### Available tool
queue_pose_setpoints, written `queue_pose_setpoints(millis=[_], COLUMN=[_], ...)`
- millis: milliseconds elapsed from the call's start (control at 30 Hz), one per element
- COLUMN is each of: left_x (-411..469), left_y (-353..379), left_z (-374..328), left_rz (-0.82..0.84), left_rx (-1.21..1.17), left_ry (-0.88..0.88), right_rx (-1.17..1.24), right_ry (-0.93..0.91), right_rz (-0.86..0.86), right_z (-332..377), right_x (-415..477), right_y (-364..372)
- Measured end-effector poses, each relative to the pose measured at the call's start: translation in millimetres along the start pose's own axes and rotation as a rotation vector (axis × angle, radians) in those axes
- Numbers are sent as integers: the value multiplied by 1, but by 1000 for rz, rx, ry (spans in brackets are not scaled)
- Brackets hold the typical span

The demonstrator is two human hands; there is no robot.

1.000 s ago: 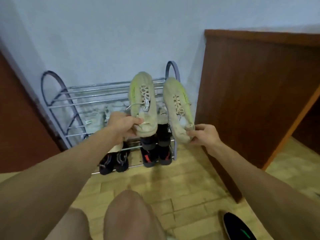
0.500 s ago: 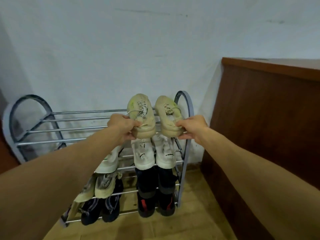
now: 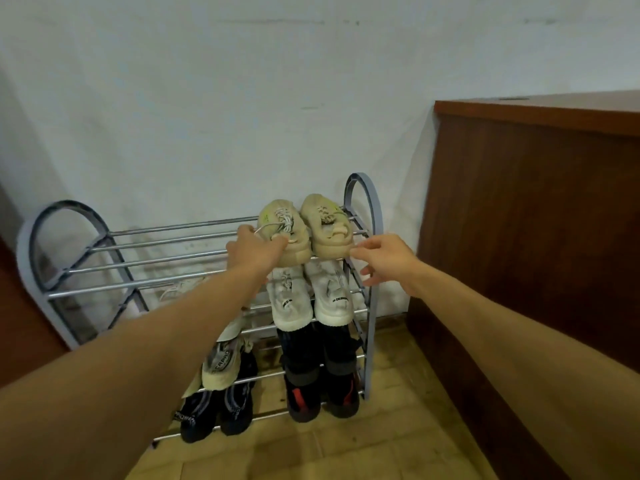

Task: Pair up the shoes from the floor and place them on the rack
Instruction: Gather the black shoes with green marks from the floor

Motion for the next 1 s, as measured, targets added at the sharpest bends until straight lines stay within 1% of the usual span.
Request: queue_pose_setpoints(millis=[67,133,167,200,267,333,400,500,533,600,667,767,833,900,967,1000], left_x=[-32,-72,-90,-110,-148,-189,-229,-283,-301,-328,-346,-355,-353,-350,-349,-349], left_y=[0,9,18,30,59,93,127,169,180,190,197,197,195,195,198,200], left_z=[0,2,6,13,36,69,105,160,178,210,243,280,293,296,291,287], left_rz=[-55,-15,41,122,341,570,740,1014,1117,1262,1308,1241,1208,1191,1202,1216], left_rx=[50,42,48,84,193,287,375,527,567,640,664,674,752,765,761,761], left_ry=[101,169,182,191,177,126,98,97,70,-16,-71,-39,-8,-9,1,14], right_rx=[-56,-136,-182,-232,-361,-482,-557,-547,-531,-551,-579,-545,-498,-442,-437,-416], right_ry=[16,57,80,104,168,260,366,568,632,701,756,898,989,1037,1053,1074], right_rz=[69,149,177,202,257,324,359,429,434,381,310,216,146,41,-83,-107], right_z=[-16,-43,-59,-79,-127,-181,-238,-317,-343,-388,-431,-496,-528,-543,-547,-547], right_x=[-28,-61,-77,-95,-130,-170,-210,-266,-284,-314,-347,-393,-415,-427,-431,-432], right_y=[-8,-17,-22,-26,-34,-40,-47,-56,-58,-61,-55,-33,-15,-1,6,8])
Point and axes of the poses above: each hand's wrist, its own x-axis towards the middle knuckle, its own y-axis out of the palm, z = x × y, the point moved 4 cm from there along x, towards the middle knuckle, and after that the axes turned 3 degrees about -x, right-handed, at the moved point
